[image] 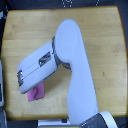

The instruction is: Folding a cloth

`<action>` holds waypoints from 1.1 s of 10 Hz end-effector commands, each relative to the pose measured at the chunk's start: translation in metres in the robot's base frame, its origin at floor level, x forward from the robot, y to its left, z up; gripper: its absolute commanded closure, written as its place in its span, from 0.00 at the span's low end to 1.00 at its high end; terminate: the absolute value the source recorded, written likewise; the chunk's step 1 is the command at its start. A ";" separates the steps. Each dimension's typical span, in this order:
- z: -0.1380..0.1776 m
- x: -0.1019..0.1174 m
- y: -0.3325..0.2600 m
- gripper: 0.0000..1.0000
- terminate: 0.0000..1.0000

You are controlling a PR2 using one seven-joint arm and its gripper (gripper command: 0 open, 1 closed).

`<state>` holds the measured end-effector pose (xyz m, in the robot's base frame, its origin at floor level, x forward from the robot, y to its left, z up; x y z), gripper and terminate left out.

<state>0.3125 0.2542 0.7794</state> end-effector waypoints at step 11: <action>0.031 0.022 -0.031 0.00 0.00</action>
<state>0.3160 0.2438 0.7806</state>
